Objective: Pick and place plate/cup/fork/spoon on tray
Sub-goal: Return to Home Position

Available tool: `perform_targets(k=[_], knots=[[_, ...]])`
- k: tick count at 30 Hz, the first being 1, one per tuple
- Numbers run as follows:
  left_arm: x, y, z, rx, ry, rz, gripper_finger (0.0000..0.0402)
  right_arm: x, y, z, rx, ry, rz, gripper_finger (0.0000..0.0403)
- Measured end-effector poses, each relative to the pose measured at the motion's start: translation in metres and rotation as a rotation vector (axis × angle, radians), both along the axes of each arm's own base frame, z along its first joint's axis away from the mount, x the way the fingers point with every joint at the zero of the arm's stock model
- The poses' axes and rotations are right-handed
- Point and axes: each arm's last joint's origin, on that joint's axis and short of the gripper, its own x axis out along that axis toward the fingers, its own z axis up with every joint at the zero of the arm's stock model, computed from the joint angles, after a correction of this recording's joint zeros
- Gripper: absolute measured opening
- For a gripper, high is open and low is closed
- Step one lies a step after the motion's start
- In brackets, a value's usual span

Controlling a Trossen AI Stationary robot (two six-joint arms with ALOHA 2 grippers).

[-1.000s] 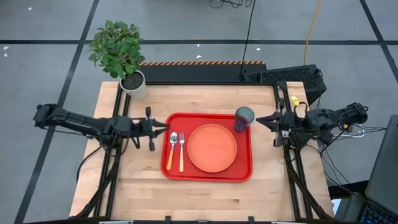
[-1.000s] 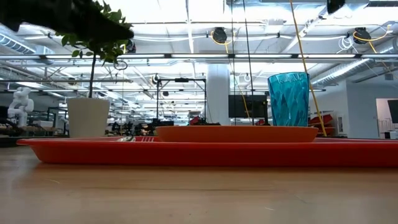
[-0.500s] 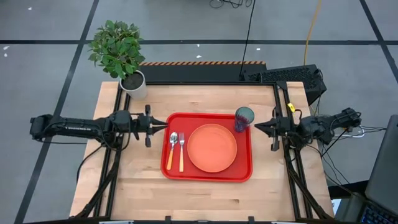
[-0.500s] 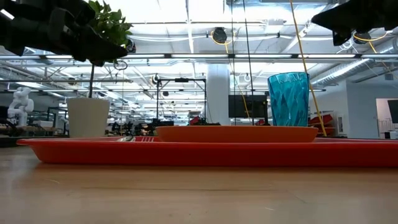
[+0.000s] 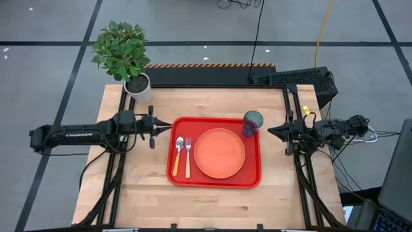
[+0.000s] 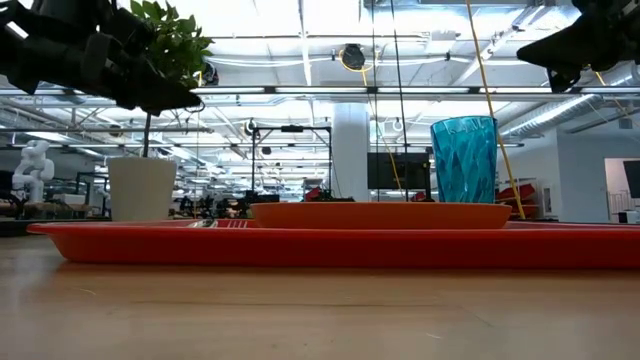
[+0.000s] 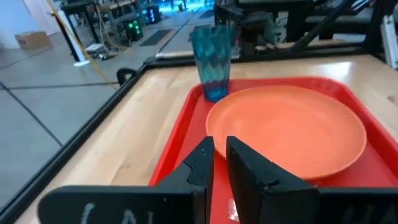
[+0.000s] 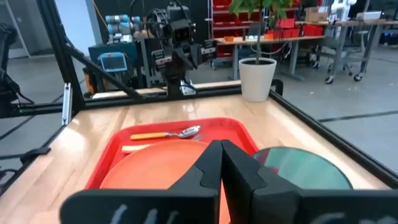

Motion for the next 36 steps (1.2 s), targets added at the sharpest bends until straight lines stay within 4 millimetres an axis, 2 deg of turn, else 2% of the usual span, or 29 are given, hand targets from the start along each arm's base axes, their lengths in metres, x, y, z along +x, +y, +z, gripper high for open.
perform_targets(k=[3,8,15,18,22,26,30,36], knots=[[-0.005,0.003,0.000,0.001,0.008,-0.004,0.0047,0.000,0.000,0.000,-0.006,-0.003,0.000,0.0000],[-0.012,0.006,-0.001,0.007,-0.074,-0.051,0.0047,0.007,0.003,-0.008,-0.032,-0.068,0.023,0.0000],[-0.025,0.015,-0.029,-0.054,-0.159,-0.019,0.0047,0.020,0.009,-0.035,-0.040,-0.147,0.080,0.0000],[-0.029,0.018,-0.035,-0.077,-0.181,-0.033,0.0047,0.023,0.010,-0.045,-0.035,-0.165,0.079,0.0000],[-0.031,0.022,-0.035,-0.064,-0.180,-0.045,0.0047,0.022,0.010,-0.037,-0.007,-0.283,0.074,0.0000],[-0.035,0.027,-0.035,-0.073,-0.181,-0.054,0.0047,0.023,0.011,-0.042,-0.008,-0.233,0.103,0.0000],[-0.036,0.029,-0.036,-0.109,-0.174,-0.069,0.0047,0.022,0.011,-0.039,-0.007,-0.266,0.127,0.0000],[-0.037,0.031,-0.039,-0.128,-0.144,-0.029,0.0047,0.024,0.011,-0.046,0.018,-0.191,0.128,0.0000]])
